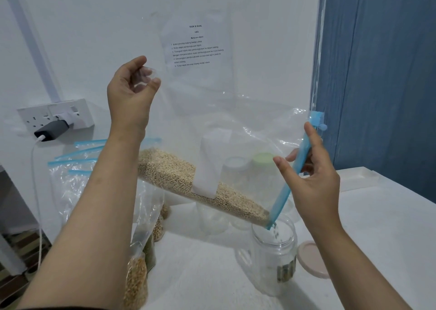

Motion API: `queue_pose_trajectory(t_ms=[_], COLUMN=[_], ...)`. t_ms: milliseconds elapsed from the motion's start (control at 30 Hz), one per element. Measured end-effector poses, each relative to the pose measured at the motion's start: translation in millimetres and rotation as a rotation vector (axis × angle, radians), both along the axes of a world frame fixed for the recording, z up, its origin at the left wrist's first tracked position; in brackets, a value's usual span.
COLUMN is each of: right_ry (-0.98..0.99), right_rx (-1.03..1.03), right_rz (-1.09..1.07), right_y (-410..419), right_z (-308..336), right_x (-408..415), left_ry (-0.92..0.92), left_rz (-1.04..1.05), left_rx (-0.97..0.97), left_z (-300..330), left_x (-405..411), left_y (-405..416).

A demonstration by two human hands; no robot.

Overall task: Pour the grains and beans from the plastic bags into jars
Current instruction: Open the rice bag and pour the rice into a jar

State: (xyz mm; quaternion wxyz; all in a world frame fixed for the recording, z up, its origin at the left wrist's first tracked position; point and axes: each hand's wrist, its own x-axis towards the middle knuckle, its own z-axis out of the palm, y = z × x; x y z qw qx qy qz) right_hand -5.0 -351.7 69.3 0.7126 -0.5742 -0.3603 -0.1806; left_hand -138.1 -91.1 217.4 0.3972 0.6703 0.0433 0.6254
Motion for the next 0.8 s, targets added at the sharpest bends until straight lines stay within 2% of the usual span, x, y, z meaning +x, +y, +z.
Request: queue_pose_trajectory(t_ms=[800], right_ry=[0.003], right_rx=[0.007], right_rz=[0.008], right_y=[-3.3], right_z=[-0.4], right_x=[-2.9], left_ry=[0.006], left_rz=[-0.011], left_rx=[0.009], left_z=[0.7], left_x=[-1.3], left_y=[0.4])
